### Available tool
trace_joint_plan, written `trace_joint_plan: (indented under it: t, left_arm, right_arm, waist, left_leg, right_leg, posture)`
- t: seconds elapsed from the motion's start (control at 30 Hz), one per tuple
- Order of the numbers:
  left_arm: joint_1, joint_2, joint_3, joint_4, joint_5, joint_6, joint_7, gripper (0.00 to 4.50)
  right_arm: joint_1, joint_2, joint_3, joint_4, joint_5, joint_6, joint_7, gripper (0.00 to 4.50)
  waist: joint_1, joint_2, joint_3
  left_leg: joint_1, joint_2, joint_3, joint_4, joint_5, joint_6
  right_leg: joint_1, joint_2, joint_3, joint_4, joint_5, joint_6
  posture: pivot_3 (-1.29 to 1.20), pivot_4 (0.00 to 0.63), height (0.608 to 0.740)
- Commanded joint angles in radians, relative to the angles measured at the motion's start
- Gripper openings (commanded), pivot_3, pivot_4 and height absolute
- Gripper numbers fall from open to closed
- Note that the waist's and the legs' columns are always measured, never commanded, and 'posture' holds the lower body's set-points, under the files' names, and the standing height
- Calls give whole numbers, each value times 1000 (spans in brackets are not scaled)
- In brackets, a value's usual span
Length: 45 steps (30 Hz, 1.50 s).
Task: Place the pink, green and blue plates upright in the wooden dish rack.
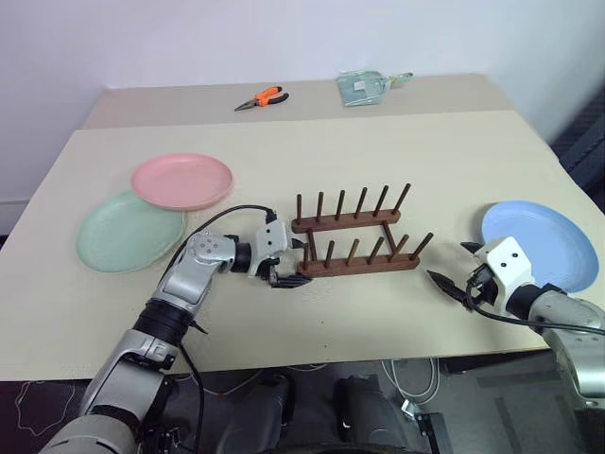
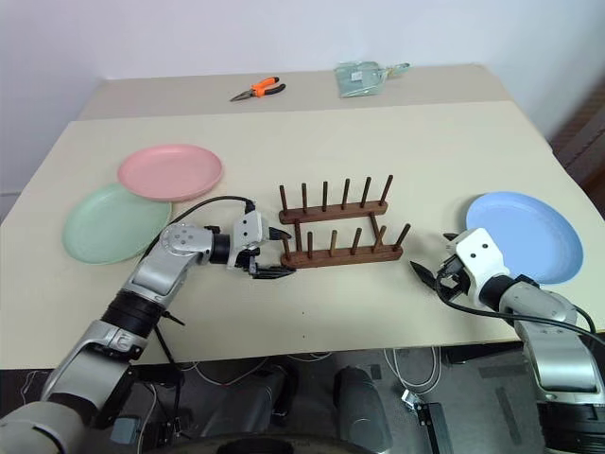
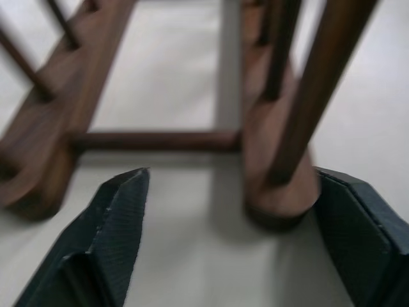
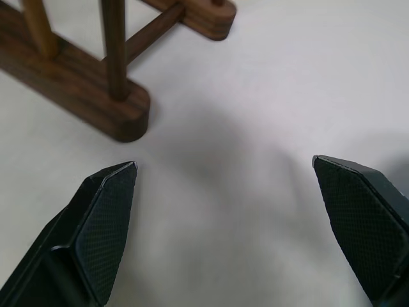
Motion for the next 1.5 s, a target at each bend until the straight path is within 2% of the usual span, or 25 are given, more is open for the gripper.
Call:
trace_joint_plan:
  t: [0.03,0.07,0.1,0.17,0.23,0.27,0.3,0.33,0.4,0.5,0.6,0.7,0.83,1.07,1.33,1.43,1.5]
  left_arm:
    - [87,82,45,-87,-19,109,2,3478]
    - [137,104,61,-159,-56,165,-10,3222]
    - [181,121,69,-226,-89,209,-20,2938]
    - [239,137,71,-331,-137,269,-25,1961]
    - [273,107,41,-413,-149,307,14,886]
    - [281,82,23,-440,-143,320,44,560]
    - [287,66,12,-458,-138,331,65,522]
    - [289,51,-1,-468,-132,337,80,522]
    - [287,-10,-32,-460,-94,321,154,522]
    - [247,-181,-47,-334,8,313,407,522]
    - [190,-267,-17,-209,74,296,570,522]
    - [123,-316,8,-87,84,263,653,522]
    - [54,-338,20,24,77,203,686,522]
    - [6,-336,15,90,73,146,660,522]
    - [-4,-343,13,97,67,139,648,522]
    - [31,-317,33,10,36,184,620,522]
    - [61,-283,74,-77,-4,216,592,1045]
  right_arm:
    - [15,-22,-7,-31,25,-13,41,3974]
    - [26,-26,2,-45,32,-5,60,3715]
    - [34,-28,11,-57,40,5,75,3232]
    - [44,-27,22,-77,49,17,90,2169]
    - [41,-16,55,-93,45,27,95,1036]
    - [37,-9,71,-99,44,34,93,666]
    - [34,-4,82,-104,43,38,92,163]
    - [31,0,91,-107,41,42,87,75]
    - [7,17,123,-100,17,41,60,75]
    - [-54,78,199,-88,-21,38,4,75]
    - [-132,123,257,-29,-121,30,-94,75]
    - [-235,180,276,50,-158,44,-178,75]
    - [-332,204,292,148,-196,31,-215,75]
    - [-423,190,298,274,-244,9,-244,75]
    - [-450,186,279,341,-267,-14,-291,75]
    - [-429,177,288,278,-229,2,-229,75]
    - [-403,164,295,218,-202,-7,-171,582]
  waist:
    - [-3,0,0]
    - [-5,1,-1]
    - [-10,1,-1]
    - [-12,2,-1]
    - [-8,3,-2]
    - [-3,3,-2]
    - [4,3,-2]
    - [7,2,-2]
    - [11,2,-2]
    - [12,2,-2]
    - [9,1,-2]
    - [5,1,-2]
    - [6,1,-3]
    - [6,1,-3]
    - [6,1,-3]
    - [6,1,-3]
    - [0,1,-3]
  left_leg:
    - [0,0,0,0,0,0]
    - [1,0,0,0,0,0]
    - [1,0,0,-1,0,0]
    - [1,0,0,-2,0,0]
    - [1,0,0,-1,0,0]
    - [1,0,0,-1,-1,-1]
    - [1,0,0,0,-1,-2]
    - [1,0,0,0,-2,-2]
    - [1,0,0,1,-2,-2]
    - [1,0,0,1,-2,-2]
    - [2,0,0,4,-2,-2]
    - [4,0,0,6,-2,-2]
    - [5,0,0,6,-2,-2]
    - [5,0,0,6,-2,-1]
    - [5,0,0,6,-2,-1]
    - [4,0,0,6,-2,-1]
    - [4,0,0,5,-2,-1]
  right_leg:
    - [0,0,0,0,0,0]
    - [0,0,0,0,0,0]
    - [0,0,0,0,0,0]
    - [1,0,1,0,0,0]
    - [1,0,1,0,0,0]
    - [2,0,1,0,-1,-1]
    - [3,0,1,-1,-2,-2]
    - [4,-1,0,-1,-2,-3]
    - [5,-1,0,-2,-2,-3]
    - [5,-1,-1,-3,-2,-3]
    - [7,-1,-2,-2,-2,-2]
    - [9,-1,-2,-2,-1,-1]
    - [9,0,-3,-1,0,1]
    - [9,0,-3,-1,0,1]
    - [9,0,-3,0,0,1]
    - [9,0,-3,-1,0,1]
    - [8,0,-2,-1,0,1]
  posture:
    - [0,150,727]
    - [0,150,727]
    - [0,150,727]
    - [0,150,727]
    - [0,150,727]
    - [0,150,727]
    - [0,150,727]
    - [0,150,727]
    - [0,150,727]
    - [0,150,727]
    - [0,150,727]
    - [0,150,727]
    - [0,150,727]
    - [0,150,727]
    - [0,150,727]
    - [0,150,727]
    - [0,150,727]
